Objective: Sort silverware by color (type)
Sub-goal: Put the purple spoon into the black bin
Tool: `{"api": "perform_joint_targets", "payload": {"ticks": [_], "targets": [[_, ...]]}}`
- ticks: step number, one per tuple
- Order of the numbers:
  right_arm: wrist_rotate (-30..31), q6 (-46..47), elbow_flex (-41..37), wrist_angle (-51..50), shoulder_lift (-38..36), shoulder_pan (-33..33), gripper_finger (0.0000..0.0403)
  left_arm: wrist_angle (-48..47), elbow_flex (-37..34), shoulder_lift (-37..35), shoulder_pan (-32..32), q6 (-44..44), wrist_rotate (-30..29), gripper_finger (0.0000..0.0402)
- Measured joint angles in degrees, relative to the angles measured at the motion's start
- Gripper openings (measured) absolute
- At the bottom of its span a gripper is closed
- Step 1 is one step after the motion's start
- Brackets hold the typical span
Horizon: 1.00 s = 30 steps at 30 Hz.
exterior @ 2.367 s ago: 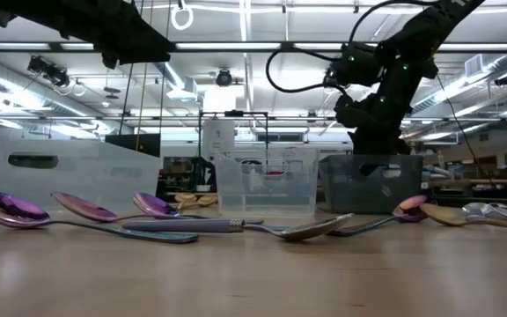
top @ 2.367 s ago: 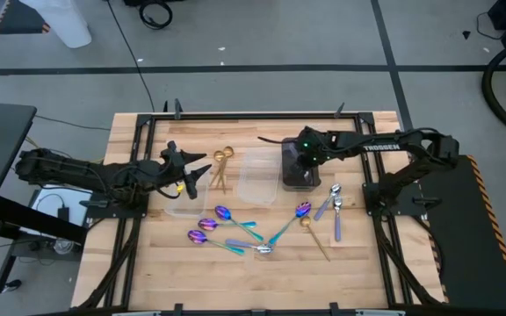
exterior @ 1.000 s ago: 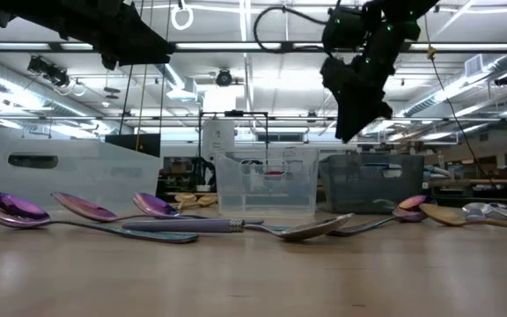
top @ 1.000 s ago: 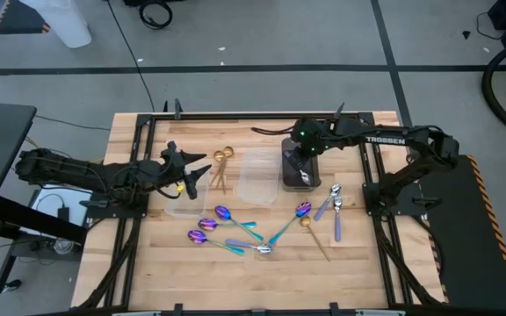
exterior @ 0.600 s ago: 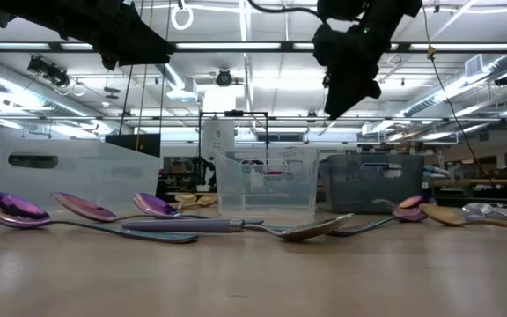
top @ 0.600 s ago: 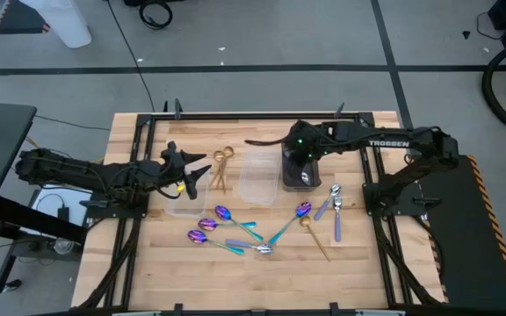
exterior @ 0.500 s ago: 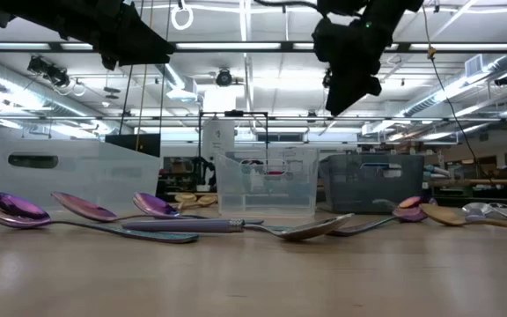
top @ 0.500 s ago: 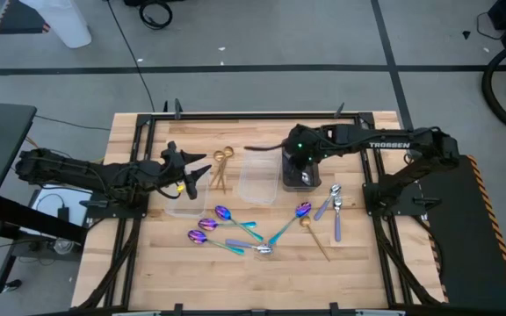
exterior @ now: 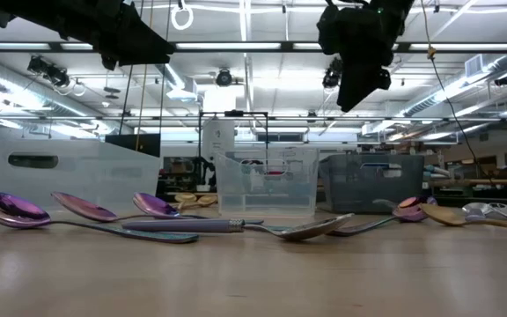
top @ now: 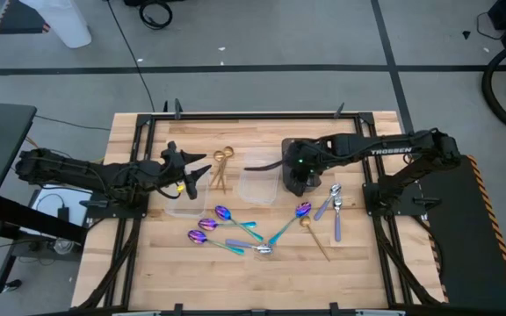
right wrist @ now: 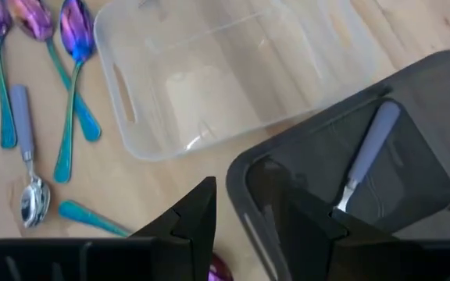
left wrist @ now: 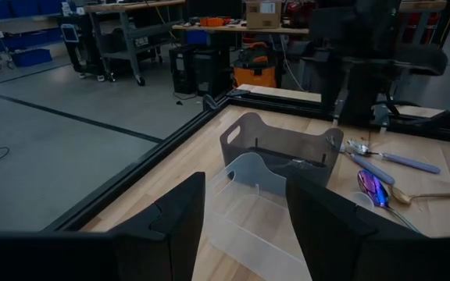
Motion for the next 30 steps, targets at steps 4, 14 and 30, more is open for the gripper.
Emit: {"api": "perform_joint_targets", "payload": {"ticks": [4, 14, 30], "targets": [[-0.01, 0.58, 0.0, -2.53, 0.0, 1.23, 0.0133, 0.0, 0.0, 0.0, 0.01, -0.01, 0.0, 0.0188], [1.14, 4.4, -0.02, -9.16, 0.0, 5.21, 0.0133, -0.94, 0.0, 0.0, 0.0, -0.05, 0.0, 0.0188], [3.38, 8.22, -0.07, -11.41, 0.0, 11.23, 0.0133, -1.16, 0.0, 0.0, -0.01, -0.36, 0.0, 0.0188]]}}
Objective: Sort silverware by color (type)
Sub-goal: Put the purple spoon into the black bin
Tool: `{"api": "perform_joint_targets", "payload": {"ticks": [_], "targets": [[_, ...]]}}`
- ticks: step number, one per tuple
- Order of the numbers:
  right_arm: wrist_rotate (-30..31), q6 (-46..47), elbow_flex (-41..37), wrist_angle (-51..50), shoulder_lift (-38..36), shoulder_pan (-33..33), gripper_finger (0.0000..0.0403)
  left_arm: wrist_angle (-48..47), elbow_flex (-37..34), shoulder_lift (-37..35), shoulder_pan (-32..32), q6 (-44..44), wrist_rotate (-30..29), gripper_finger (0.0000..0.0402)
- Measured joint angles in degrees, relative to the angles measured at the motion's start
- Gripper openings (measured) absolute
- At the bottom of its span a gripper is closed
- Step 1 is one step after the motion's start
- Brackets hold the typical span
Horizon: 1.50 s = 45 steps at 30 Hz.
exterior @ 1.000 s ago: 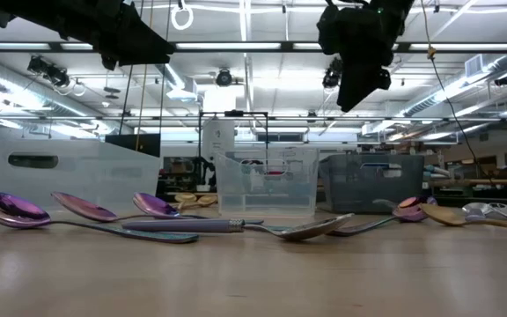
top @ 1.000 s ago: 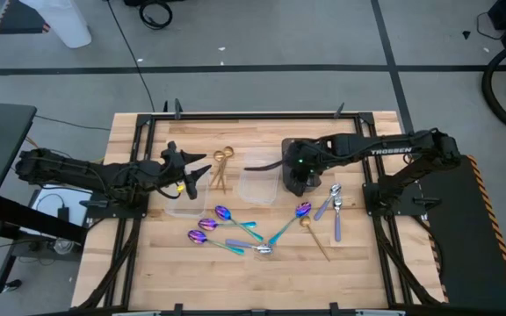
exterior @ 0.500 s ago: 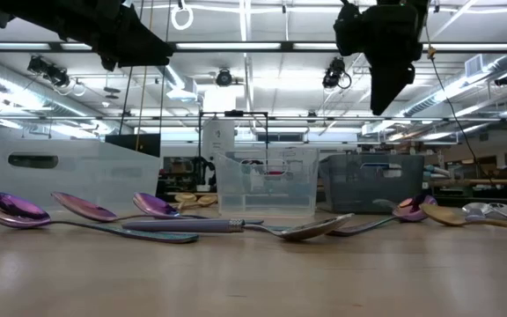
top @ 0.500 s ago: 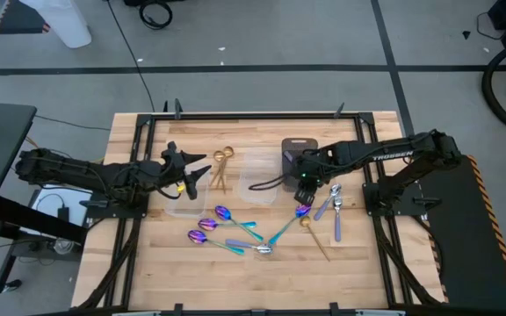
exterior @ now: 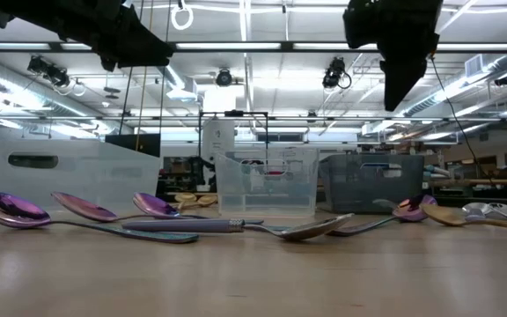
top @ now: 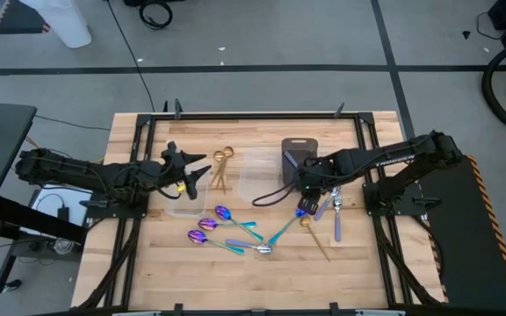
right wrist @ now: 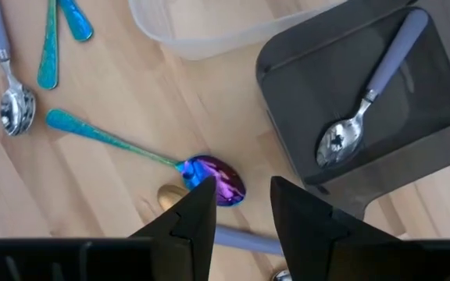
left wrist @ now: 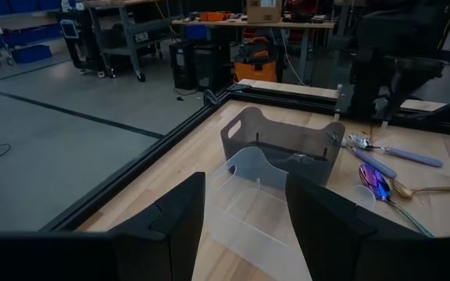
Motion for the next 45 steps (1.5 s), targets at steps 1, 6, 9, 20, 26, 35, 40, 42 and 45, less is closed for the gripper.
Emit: {"api": "perform_joint_targets", "payload": {"ticks": [1, 6, 9, 20, 26, 35, 40, 42, 45], "targets": [[0.49, 0.39, 0.0, -0.15, 0.0, 0.39, 0.0133, -0.06, 0.0, 0.0, 0.02, -0.04, 0.0, 0.0188], [1.36, 2.22, 0.0, -2.56, 0.0, 1.99, 0.0133, -0.2, 0.0, 0.0, 0.0, -0.07, 0.0, 0.0188], [1.36, 3.48, -0.02, -4.73, 0.0, 3.1, 0.0133, -0.2, 0.0, 0.0, 0.0, -0.09, 0.0, 0.0188], [1.61, 7.28, -0.02, -8.71, 0.0, 6.9, 0.0133, -0.2, 0.0, 0.02, 0.0, -0.11, 0.0, 0.0188], [1.03, 11.35, -0.96, -12.09, -0.07, 7.01, 0.0132, -0.22, 0.0, 0.0, -0.02, -0.11, 0.0, 0.0188], [-5.59, 15.95, -10.52, -10.88, -0.07, 6.59, 0.0132, -0.25, 0.0, 0.0, -0.02, -0.24, 0.02, 0.0188], [-9.58, 19.74, -15.81, -8.65, -0.07, 5.34, 0.0132, -0.33, 0.0, 0.0, -0.02, -0.88, 0.02, 0.0188], [-11.12, 22.14, -17.8, -8.41, -0.05, 4.66, 0.0132, -0.35, 0.0, 0.02, -0.01, -0.88, 0.02, 0.0188], [-12.93, 25.41, -21.06, -7.06, -0.05, 3.99, 0.0132, -0.62, 0.0, 0.0, 0.0, -0.87, 0.02, 0.0188]]}}
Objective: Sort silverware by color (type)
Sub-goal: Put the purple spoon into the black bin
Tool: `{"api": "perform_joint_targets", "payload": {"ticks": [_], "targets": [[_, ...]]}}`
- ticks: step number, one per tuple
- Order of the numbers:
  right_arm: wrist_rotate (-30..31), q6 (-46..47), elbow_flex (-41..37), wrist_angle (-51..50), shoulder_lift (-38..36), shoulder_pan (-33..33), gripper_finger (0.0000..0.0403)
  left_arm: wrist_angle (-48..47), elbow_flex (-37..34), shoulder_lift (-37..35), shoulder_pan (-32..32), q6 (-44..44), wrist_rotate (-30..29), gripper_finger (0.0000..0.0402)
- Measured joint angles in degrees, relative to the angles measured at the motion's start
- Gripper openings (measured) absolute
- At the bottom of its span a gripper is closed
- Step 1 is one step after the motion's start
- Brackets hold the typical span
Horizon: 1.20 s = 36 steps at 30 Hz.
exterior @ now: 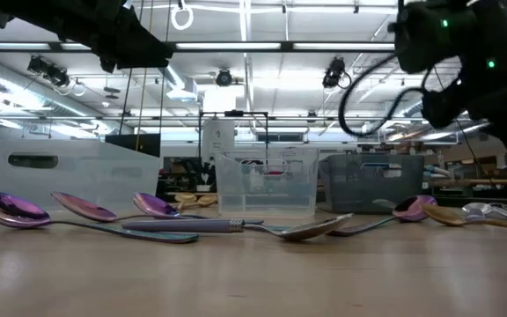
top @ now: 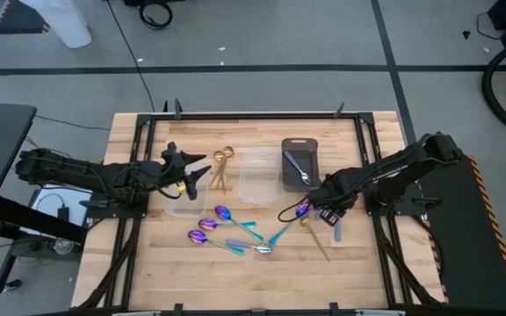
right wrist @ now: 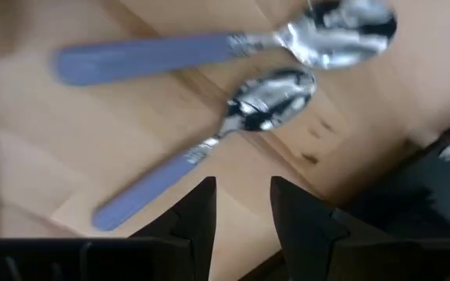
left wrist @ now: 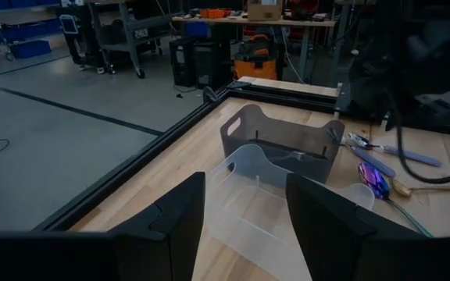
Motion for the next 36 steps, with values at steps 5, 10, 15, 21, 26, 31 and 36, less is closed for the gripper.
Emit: {"api": "perform_joint_targets", "payload": {"ticks": [5, 10, 15, 21, 26, 31, 36], "targets": [[-3.22, 2.09, -4.5, 7.59, 0.01, -0.18, 0.0132, -0.25, 0.0, 0.0, 0.0, 0.01, 0.0, 0.0188], [-4.0, 3.28, -6.41, 10.88, 0.01, -0.21, 0.0132, -0.61, 0.0, 0.0, 0.0, 0.05, 0.0, 0.0188], [-3.89, 5.45, -7.75, 11.64, 0.01, -0.19, 0.0142, -0.84, 0.0, 0.0, 0.0, -0.03, -0.02, 0.0188], [-5.04, 6.86, -7.86, 11.95, 0.01, -0.08, 0.0173, -0.85, 0.0, 0.0, 0.0, -0.05, 0.0, 0.0188], [-5.82, 7.87, -7.83, 12.08, 0.01, -0.08, 0.02, -0.85, 0.0, 0.01, 0.0, -0.08, 0.0, 0.0188], [-7.0, 8.27, -7.83, 12.47, -0.97, -0.01, 0.0206, -0.85, 0.0, 0.0, 0.0, -0.17, 0.0, 0.0188], [-6.44, 9.84, -7.83, 14.86, -2.4, 0.01, 0.0201, -0.82, 0.0, 0.0, 0.0, -0.17, 0.0, 0.0188]]}}
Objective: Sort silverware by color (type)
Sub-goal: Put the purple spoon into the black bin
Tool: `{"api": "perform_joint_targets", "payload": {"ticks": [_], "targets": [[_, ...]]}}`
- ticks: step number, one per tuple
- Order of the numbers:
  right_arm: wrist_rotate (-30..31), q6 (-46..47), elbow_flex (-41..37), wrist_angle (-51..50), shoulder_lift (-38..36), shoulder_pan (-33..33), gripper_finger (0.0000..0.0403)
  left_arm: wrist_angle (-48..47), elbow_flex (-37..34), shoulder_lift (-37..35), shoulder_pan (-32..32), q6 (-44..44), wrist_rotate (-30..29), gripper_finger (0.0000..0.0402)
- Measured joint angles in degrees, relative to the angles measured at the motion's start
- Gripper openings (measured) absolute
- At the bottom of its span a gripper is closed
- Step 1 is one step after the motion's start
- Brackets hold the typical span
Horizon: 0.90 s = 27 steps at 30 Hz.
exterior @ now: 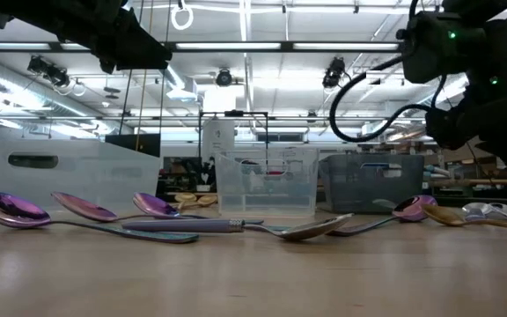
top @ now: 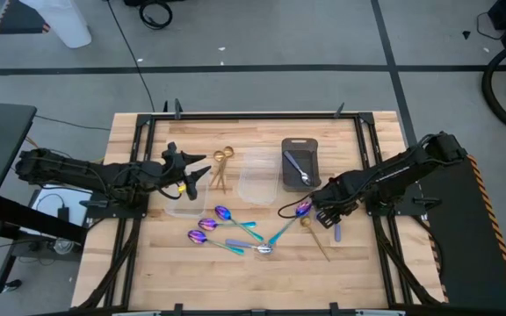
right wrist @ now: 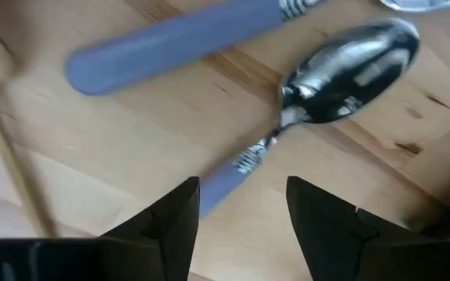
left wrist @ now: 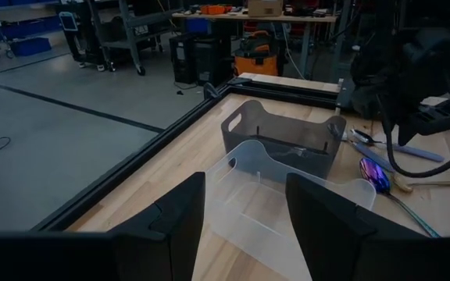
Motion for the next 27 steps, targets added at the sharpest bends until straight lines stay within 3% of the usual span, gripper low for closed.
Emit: {"api": "perform_joint_targets", "payload": {"ticks": [15, 27], "targets": [[2.41, 4.92, -6.6, 9.86, -0.36, 1.73, 0.017, 0.02, 0.0, 0.01, 0.0, 0.03, 0.0, 0.0188], [2.84, 3.51, -6.19, 10.4, -0.3, 2.04, 0.0058, 0.04, 0.0, 0.0, 0.0, 0.05, -0.01, 0.0188]]}}
